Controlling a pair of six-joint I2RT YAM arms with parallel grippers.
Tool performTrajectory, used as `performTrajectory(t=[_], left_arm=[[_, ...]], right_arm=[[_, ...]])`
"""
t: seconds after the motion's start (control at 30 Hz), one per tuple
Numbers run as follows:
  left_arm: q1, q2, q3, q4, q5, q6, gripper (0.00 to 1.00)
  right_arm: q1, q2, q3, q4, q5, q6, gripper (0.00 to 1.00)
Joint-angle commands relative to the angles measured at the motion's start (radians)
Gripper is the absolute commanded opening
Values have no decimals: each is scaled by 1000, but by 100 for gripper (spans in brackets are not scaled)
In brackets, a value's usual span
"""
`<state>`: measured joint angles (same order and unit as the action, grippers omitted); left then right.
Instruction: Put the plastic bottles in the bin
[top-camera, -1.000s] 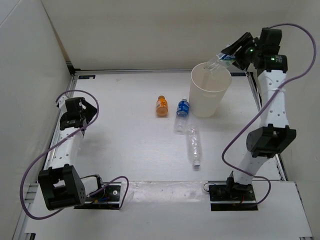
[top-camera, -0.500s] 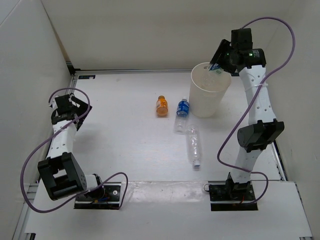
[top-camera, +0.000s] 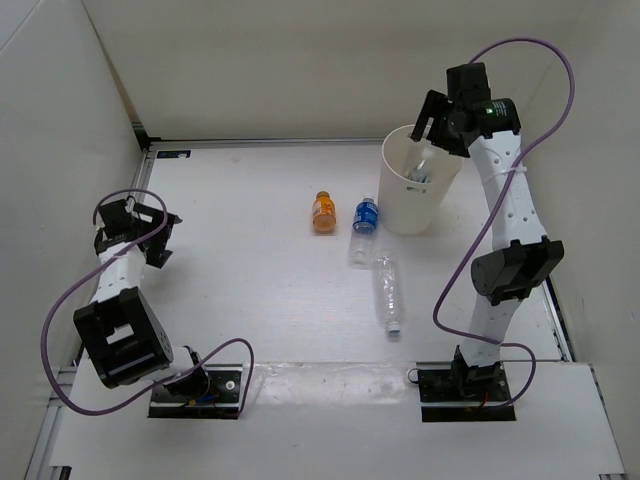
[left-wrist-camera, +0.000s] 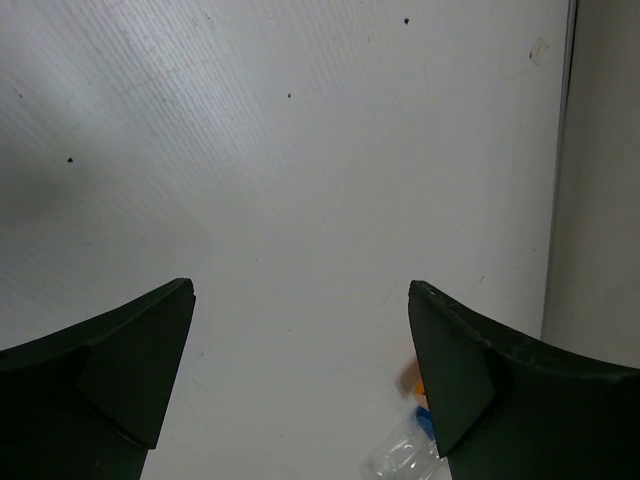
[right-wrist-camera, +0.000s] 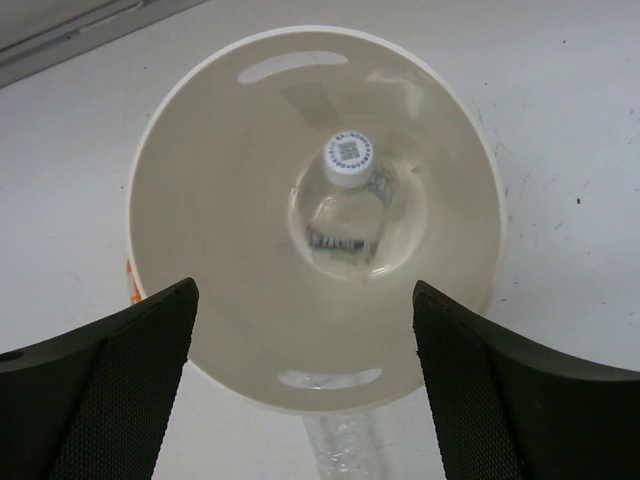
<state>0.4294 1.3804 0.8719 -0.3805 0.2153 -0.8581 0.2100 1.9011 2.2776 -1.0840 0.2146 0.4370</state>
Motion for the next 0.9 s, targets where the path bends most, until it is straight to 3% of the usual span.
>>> performTrajectory(t=[0.0, 0.23, 0.33, 0.43, 0.5, 0.53, 0.57, 0.6, 0.63, 0.7, 0.77, 0.87], left_arm=[[0, -23, -7, 41, 26, -70, 99], [3, -46, -85, 236, 56, -101, 99], [-11, -47, -86, 302, 41, -93, 99], [-35, -46, -87, 564, -4, -82, 99], [-55, 23, 71, 598, -2, -17, 99], [-63, 84, 248, 591, 51, 32, 99], [-72, 154, 249, 574, 80, 33, 99], [-104, 193, 374, 557, 129, 88, 99], [-115, 234, 436, 546, 289, 91, 99], [-173, 383, 623, 580, 390, 36, 99], [-268, 428, 664, 728, 483, 5, 99], [-366, 450, 733, 545, 466, 57, 99]], right_arm=[[5, 1, 3, -17, 29, -20, 90], [-31, -19, 101, -48, 46, -37, 90], [-23, -85, 129, -68, 205, -70, 90], [11, -186, 44, -3, 369, -144, 90], [20, -243, -99, 79, 443, -118, 90], [8, -346, -222, 108, 488, 14, 90], [-15, -382, -268, 133, 401, 9, 90], [-144, -455, -311, 166, 302, 6, 90], [-188, -523, -405, 229, 85, 61, 90], [-283, -602, -519, 301, -88, 86, 90], [-244, -631, -556, 285, -23, 53, 90], [-166, -619, -521, 193, 15, 6, 90]])
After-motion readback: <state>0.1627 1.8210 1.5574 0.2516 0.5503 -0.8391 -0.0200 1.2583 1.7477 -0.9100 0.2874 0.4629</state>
